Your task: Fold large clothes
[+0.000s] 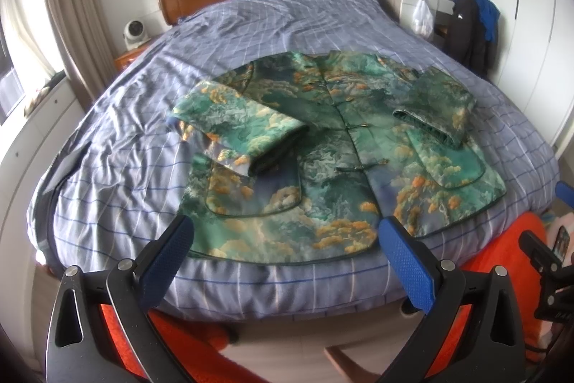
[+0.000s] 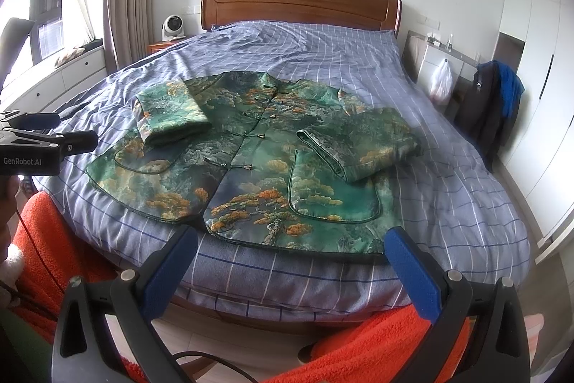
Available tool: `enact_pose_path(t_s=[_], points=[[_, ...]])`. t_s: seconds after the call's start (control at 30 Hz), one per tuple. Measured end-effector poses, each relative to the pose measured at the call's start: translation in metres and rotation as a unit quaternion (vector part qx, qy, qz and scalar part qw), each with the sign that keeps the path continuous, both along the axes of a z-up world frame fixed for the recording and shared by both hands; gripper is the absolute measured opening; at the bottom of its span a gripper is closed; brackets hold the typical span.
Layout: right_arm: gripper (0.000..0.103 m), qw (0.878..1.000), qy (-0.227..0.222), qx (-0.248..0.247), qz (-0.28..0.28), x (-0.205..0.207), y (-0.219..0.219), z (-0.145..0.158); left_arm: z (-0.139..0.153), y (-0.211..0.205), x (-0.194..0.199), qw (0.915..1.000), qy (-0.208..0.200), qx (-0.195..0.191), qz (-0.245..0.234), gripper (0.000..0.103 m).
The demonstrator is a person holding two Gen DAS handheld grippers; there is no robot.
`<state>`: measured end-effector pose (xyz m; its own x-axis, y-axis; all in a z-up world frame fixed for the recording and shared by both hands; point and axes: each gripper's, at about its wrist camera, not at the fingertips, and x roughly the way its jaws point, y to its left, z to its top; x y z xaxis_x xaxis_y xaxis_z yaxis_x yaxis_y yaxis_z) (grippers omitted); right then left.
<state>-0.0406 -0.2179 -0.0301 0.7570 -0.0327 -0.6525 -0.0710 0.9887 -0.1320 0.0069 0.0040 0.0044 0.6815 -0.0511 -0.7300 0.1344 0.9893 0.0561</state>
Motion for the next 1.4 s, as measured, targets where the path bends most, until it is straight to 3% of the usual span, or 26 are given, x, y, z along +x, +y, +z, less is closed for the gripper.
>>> enact_pose_path(t_s=[0.8, 1.03, 1.13, 1.23, 1.3, 1.4], points=[[0.103, 1.000, 0.007, 0.006, 0.010, 0.001, 0.001, -0.005, -0.003, 0.002, 0.001, 1.0000, 0.007, 0.002, 0.000, 0.103], [0.103, 0.999, -0.024, -0.004, 0.021, 0.010, -0.012, 0.007, -0.004, 0.001, -0.001, 1.0000, 0.006, 0.001, 0.002, 0.103], [0.103, 0.999, -0.039, -0.014, 0.029, 0.031, -0.025, 0.009, -0.005, 0.003, -0.002, 1.0000, 0.003, -0.002, 0.004, 0.103], [0.103, 0.993, -0.058, -0.077, 0.060, 0.068, -0.033, -0.008, -0.004, 0.003, -0.005, 1.0000, 0.003, -0.004, 0.006, 0.103], [0.103, 0.988, -0.037, -0.133, 0.074, 0.110, -0.038, -0.035, -0.003, 0.004, -0.006, 1.0000, 0.001, -0.002, 0.006, 0.103], [0.101, 0.984, 0.010, -0.154, 0.088, 0.165, -0.051, -0.069, -0.002, 0.006, -0.011, 0.9999, -0.003, 0.002, 0.014, 0.103]])
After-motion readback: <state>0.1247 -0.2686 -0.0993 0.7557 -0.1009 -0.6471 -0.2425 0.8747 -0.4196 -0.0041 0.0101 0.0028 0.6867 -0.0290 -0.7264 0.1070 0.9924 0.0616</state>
